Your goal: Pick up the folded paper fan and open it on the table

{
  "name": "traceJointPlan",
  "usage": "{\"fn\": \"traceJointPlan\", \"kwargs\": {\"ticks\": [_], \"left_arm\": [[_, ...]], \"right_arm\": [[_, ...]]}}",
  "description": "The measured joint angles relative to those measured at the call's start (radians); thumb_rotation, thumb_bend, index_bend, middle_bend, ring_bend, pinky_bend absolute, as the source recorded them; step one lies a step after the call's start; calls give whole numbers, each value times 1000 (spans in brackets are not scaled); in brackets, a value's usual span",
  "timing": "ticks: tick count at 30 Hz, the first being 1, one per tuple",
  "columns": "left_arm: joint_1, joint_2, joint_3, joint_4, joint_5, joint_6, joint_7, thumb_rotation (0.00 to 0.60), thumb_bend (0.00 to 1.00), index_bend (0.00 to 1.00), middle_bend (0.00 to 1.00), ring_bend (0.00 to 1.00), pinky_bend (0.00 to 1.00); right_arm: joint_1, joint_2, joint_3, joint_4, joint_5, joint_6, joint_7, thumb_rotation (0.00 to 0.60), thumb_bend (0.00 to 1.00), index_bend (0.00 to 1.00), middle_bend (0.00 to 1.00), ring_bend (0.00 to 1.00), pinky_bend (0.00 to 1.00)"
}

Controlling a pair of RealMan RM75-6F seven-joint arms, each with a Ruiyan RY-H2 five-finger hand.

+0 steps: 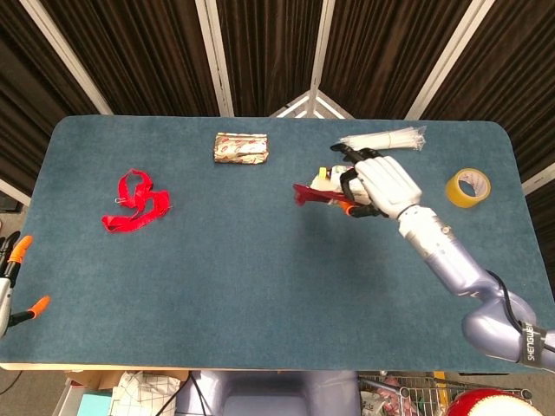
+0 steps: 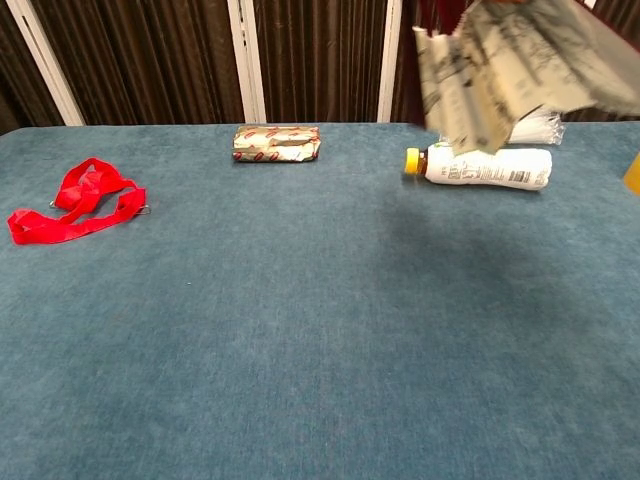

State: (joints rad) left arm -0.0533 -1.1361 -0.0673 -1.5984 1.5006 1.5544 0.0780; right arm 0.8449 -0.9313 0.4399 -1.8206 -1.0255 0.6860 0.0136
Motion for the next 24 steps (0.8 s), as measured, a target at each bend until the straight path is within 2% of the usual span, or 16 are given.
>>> {"fn": "traceJointPlan", "kwargs": {"ticks": [8,15,24], "left_arm": [[-7,-5,0,2,44,23,-66,600,162,39,0,0,102],[-29,-9,-7,-35,93,35,-111,600,154,79,2,0,117],[-93,13,-32,-160,92,-40,-144,600,154,110,20,0,160]], "right_arm": [[128,21,-19,-143,180,-5,-157,600,542,787,137,223,170],[241,-13,-42,-229,317,33,-244,600,541,786,138,223,171],[329,-102,-65,-307,379,168,-343,600,542,787,137,223,170]]}}
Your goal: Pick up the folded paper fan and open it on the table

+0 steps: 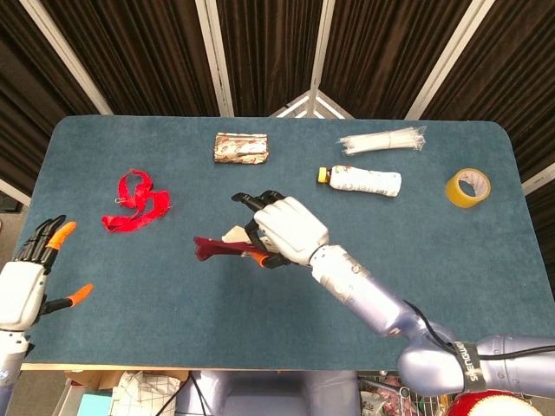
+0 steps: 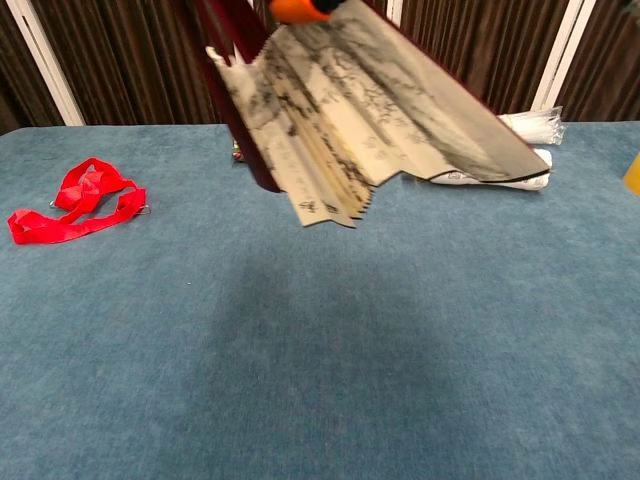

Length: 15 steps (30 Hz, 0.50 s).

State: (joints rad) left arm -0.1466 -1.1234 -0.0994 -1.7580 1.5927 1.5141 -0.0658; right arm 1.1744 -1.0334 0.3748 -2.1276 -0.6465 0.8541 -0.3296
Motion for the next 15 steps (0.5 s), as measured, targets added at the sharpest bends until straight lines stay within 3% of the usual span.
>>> {"fn": "traceJointPlan", "kwargs": {"ticks": [7,15], "left_arm": [[-49,15,-17,-59,-36,-81,-8,600,152,112,20,0,160],[-94,6,-35,-76,-85,-145,-16,600,153,150,28,0,160]], "right_arm": [[37,-89,-30,-22,8,103,-76,600,542,786,138,223,170],[43,-197,-39,17,-50,162,-62,600,542,786,138,224,170]]}}
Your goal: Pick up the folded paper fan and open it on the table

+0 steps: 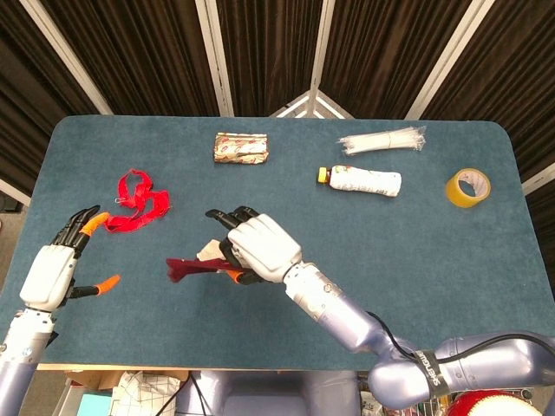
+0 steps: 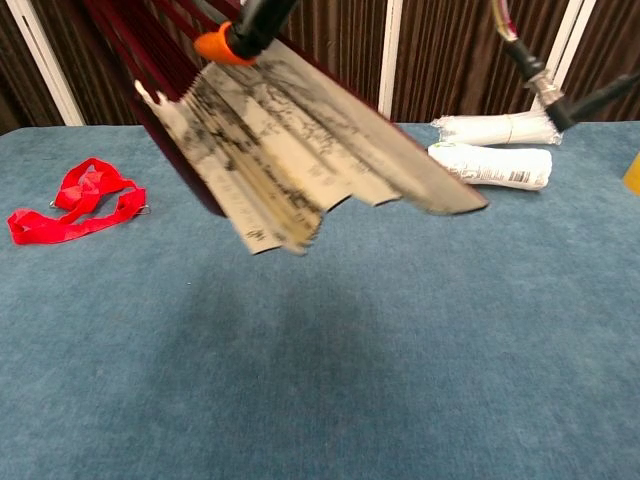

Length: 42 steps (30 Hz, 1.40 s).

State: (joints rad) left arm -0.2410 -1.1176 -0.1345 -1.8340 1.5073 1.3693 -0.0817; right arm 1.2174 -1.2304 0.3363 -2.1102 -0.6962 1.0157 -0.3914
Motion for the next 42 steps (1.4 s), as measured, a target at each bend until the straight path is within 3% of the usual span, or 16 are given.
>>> {"fn": "traceJointPlan", "kwargs": {"ticks": [6,20,42], "left_arm": [[-22,-20,-4,15,-2,-20,-39,600,152,204,50,0,160],[-72,-92,-31,45,-23,-43,-63,600,152,229,57,0,160],[-158,-121,-56,-44,-70,-150,-218,600,154,357,85,0,160]], "right_arm": [[-26,-12,2,45,-76,13,46,600,542,787,138,223,171],[-70,12,24,31,-114,-6,133,600,542,787,137,223,170],[-64,-35,31,-21,-112,41,92,600,542,787,138,223,170]]}}
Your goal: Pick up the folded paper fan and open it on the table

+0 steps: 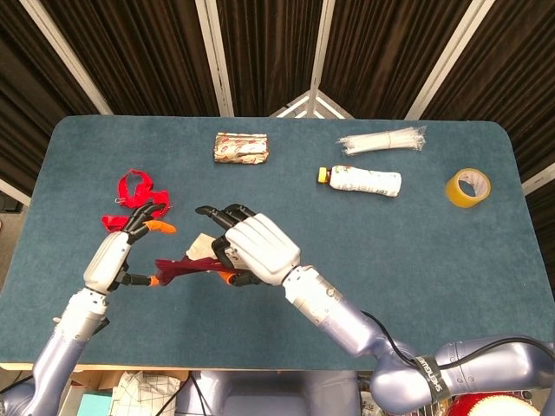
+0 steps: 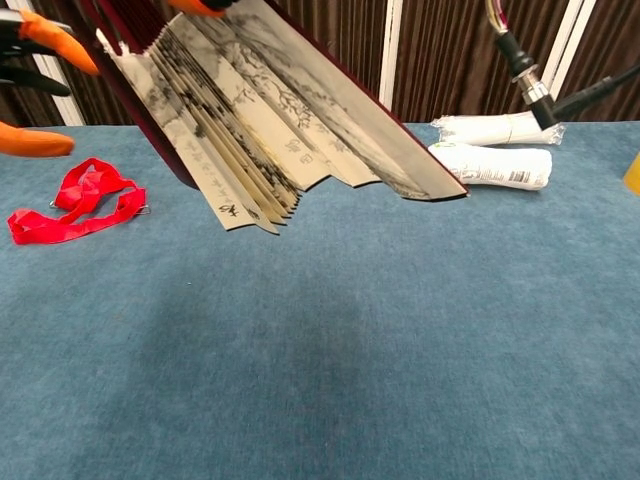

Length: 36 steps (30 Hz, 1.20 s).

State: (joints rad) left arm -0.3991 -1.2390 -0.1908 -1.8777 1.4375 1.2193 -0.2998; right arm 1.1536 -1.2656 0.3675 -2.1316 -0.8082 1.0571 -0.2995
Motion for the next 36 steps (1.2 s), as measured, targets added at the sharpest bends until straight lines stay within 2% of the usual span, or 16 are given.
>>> {"fn": "traceJointPlan", "kwargs": {"ticks": [12,20,23,32,36], "left_arm": [[-47,-46,-13,-14,-29,-44,-14,600,236,418,121,0,160],[-68,-85,-29,-18,-46,-41,5,600,439,550,179,0,160],[-68,-98,-34,-18,-56,-27,18,600,481,577,189,0,160],[-74,-107,-38,-20,-84,-23,46,600,488,608,199,0,160],[-82,-114,-40,-16,-96,-32,54,600,499,657,232,0,160]], "right_arm": [[5,3,10,-30,12,12,-21,600,542,787,137,223,170],[5,7,10,-35,16,14,-33,600,542,786,137,223,170],[2,10,5,-34,17,17,-39,600,542,786,138,223,171],[-14,17,-2,-30,10,9,-21,600,542,787,138,224,170],[-16,23,-3,-32,4,2,-19,600,542,790,137,223,171]]}}
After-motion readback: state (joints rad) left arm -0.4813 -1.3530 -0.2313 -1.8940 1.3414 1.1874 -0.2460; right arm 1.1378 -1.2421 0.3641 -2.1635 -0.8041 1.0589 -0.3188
